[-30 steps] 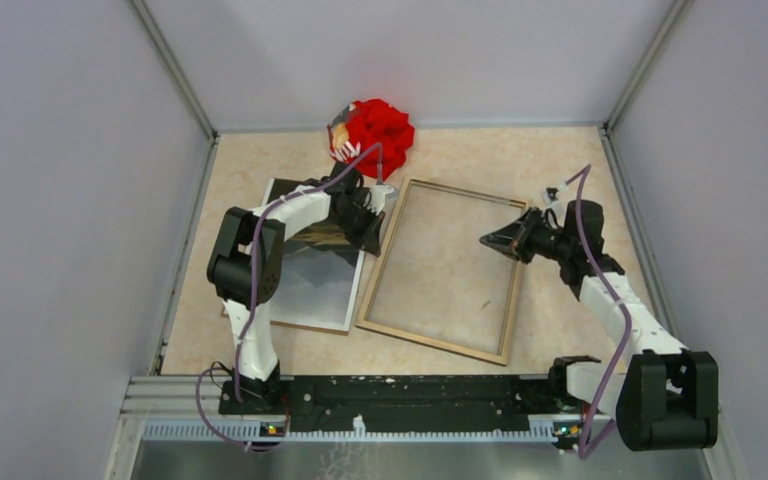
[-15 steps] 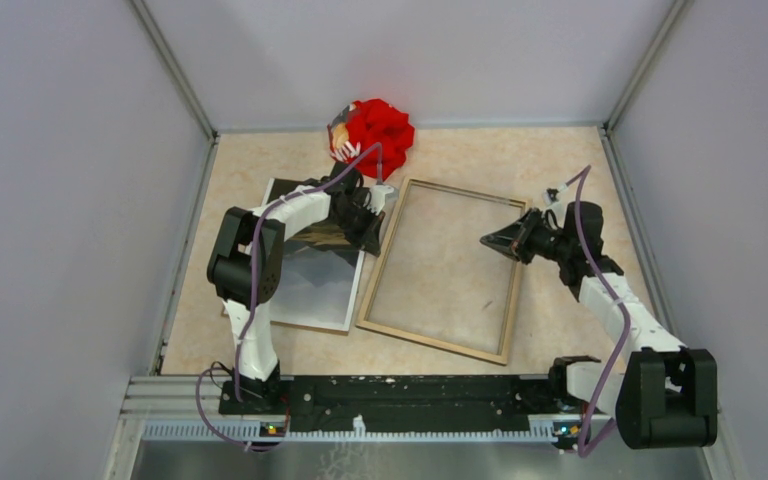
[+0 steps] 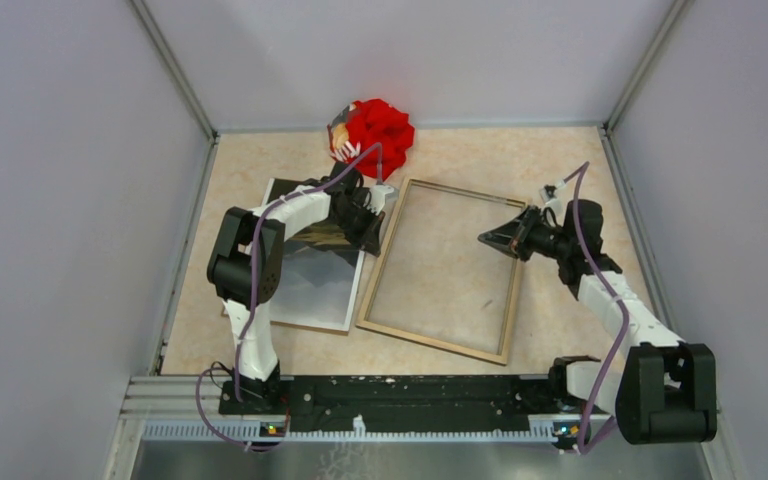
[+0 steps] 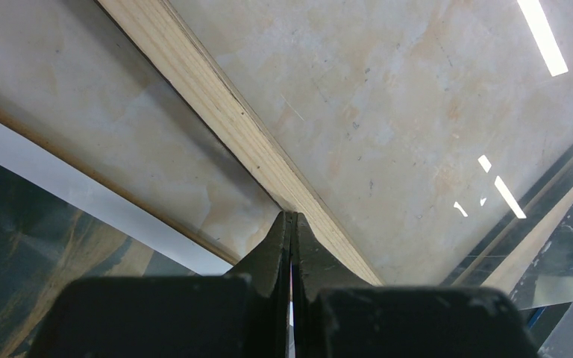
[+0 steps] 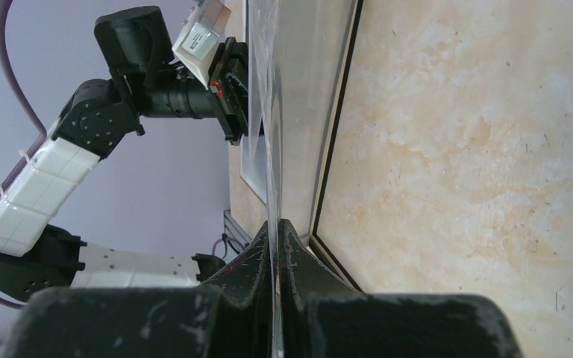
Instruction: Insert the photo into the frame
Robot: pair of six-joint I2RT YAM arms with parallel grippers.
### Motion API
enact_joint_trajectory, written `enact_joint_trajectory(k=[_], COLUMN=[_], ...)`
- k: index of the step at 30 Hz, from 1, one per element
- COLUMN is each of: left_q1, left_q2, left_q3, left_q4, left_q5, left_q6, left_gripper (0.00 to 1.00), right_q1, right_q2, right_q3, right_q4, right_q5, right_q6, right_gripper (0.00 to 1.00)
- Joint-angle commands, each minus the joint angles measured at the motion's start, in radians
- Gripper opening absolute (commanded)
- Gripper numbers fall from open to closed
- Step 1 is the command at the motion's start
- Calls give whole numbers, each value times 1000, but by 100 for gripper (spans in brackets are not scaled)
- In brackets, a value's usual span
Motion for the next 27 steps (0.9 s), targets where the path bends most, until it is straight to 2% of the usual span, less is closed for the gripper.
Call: enact_joint_trajectory(k=[1,14,27], left_q1=[-11,-11,-10], left_q2=[27,31,29], left_q3=[-5,-6,-7], left_q4=[-12,-10,-16], left_q5=[18,15,13], left_q6=[21,22,32], left_gripper=[0,0,0], right_q1=[11,23,33], right_q2=[10,-14,37], right_q3=[-5,-5,-59], right_q4=[47,102,85], right_q5=[-48,-65,-3], right_q6=[-6,55,42], right_gripper=[0,0,0])
